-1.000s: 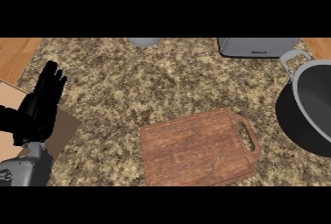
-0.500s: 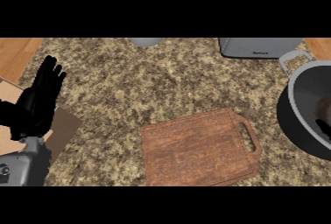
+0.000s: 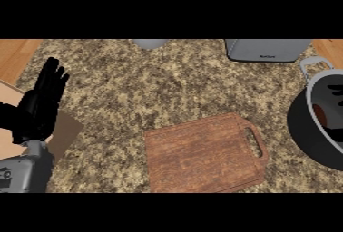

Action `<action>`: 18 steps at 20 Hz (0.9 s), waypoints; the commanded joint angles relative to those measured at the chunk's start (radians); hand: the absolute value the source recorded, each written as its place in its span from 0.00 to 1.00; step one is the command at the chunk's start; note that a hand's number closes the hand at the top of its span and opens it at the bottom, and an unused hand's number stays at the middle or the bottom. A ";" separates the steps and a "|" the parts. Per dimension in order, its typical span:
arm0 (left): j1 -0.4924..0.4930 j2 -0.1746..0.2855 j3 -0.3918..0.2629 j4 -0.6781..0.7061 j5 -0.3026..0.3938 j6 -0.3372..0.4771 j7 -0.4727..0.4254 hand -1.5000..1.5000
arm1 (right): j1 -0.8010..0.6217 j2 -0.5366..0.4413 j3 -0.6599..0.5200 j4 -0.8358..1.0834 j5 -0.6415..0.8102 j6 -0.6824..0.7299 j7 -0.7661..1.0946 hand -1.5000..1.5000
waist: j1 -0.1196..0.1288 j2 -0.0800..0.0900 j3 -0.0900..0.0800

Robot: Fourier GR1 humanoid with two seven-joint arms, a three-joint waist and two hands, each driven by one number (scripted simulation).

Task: Pick the cupcake from the cutting board and place it in the pot

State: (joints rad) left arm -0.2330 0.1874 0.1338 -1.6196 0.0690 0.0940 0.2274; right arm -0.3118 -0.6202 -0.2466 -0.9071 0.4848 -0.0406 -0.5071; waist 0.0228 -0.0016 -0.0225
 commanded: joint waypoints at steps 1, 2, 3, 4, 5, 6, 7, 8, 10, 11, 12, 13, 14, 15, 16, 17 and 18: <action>-0.025 -0.002 -0.011 -0.011 -0.006 0.009 0.036 0.50 | -0.051 0.030 -0.002 0.133 -0.060 0.110 -0.073 0.00 | 0.003 0.009 0.025; 0.045 -0.017 -0.014 0.023 -0.008 -0.013 -0.051 0.50 | -0.070 0.048 -0.009 0.135 -0.093 0.150 -0.076 0.00 | 0.009 0.012 0.025; -0.026 -0.006 -0.008 0.026 -0.013 0.011 0.012 0.50 | -0.093 0.049 -0.026 0.150 -0.116 0.163 -0.099 0.00 | 0.002 0.012 0.026; 0.017 -0.011 -0.013 -0.009 -0.005 0.001 0.007 0.50 | -0.103 0.043 -0.046 0.161 -0.153 0.211 -0.120 0.00 | 0.013 0.009 0.026; 0.012 0.002 0.013 0.012 0.010 -0.009 -0.016 0.50 | -0.102 0.079 -0.069 0.136 -0.207 0.239 -0.116 0.00 | 0.000 0.006 0.025; 0.001 0.009 0.001 0.000 -0.005 -0.003 0.008 0.50 | -0.086 0.096 -0.093 0.168 -0.225 0.220 -0.145 0.00 | -0.002 0.008 0.027; 0.014 0.015 0.020 0.011 0.007 -0.012 -0.019 0.50 | -0.091 0.091 -0.124 0.186 -0.257 0.237 -0.168 0.00 | -0.001 0.009 0.026; -0.018 -0.005 0.001 0.016 -0.010 0.016 0.009 0.50 | -0.122 0.053 -0.150 0.211 -0.296 0.312 -0.162 0.00 | -0.006 0.011 0.027; -0.023 -0.004 0.012 0.038 -0.015 0.019 -0.022 0.50 | -0.144 0.031 -0.183 0.247 -0.332 0.355 -0.163 0.00 | -0.011 0.011 0.025; 0.018 -0.017 -0.020 -0.010 -0.037 0.024 -0.018 0.50 | -0.131 0.024 -0.197 0.279 -0.343 0.370 -0.180 0.00 | -0.002 0.008 0.026; -0.008 -0.001 -0.001 -0.004 -0.011 0.011 0.012 0.50 | -0.145 0.020 -0.213 0.319 -0.354 0.373 -0.176 0.00 | 0.001 0.011 0.026; 0.044 -0.016 -0.017 -0.034 -0.025 0.015 -0.016 0.50 | -0.141 -0.038 -0.252 0.324 -0.401 0.455 -0.179 0.00 | -0.003 0.006 0.026; -0.008 0.006 0.004 0.011 -0.023 0.014 -0.001 0.50 | -0.184 -0.065 -0.245 0.354 -0.397 0.487 -0.153 0.00 | -0.006 0.009 0.025; 0.009 -0.003 -0.005 0.019 -0.008 -0.010 -0.026 0.50 | -0.198 -0.110 -0.271 0.428 -0.398 0.492 -0.175 0.00 | 0.005 0.015 0.026; 0.027 -0.020 -0.024 -0.016 -0.033 0.018 -0.010 0.50 | -0.174 -0.116 -0.279 0.427 -0.412 0.515 -0.199 0.00 | -0.006 0.008 0.025; 0.007 0.000 0.003 -0.009 -0.013 0.006 -0.009 0.50 | -0.211 -0.171 -0.283 0.488 -0.403 0.548 -0.198 0.00 | 0.001 0.011 0.025; 0.010 -0.007 -0.010 0.001 -0.013 -0.001 0.002 0.50 | -0.237 -0.195 -0.294 0.528 -0.408 0.563 -0.196 0.00 | 0.006 0.013 0.026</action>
State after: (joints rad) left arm -0.2231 0.1813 0.1272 -1.6219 0.0523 0.1005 0.2202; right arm -0.4946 -0.7271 -0.4931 -0.5104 0.1099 0.4285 -0.6751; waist 0.0213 0.0061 -0.0037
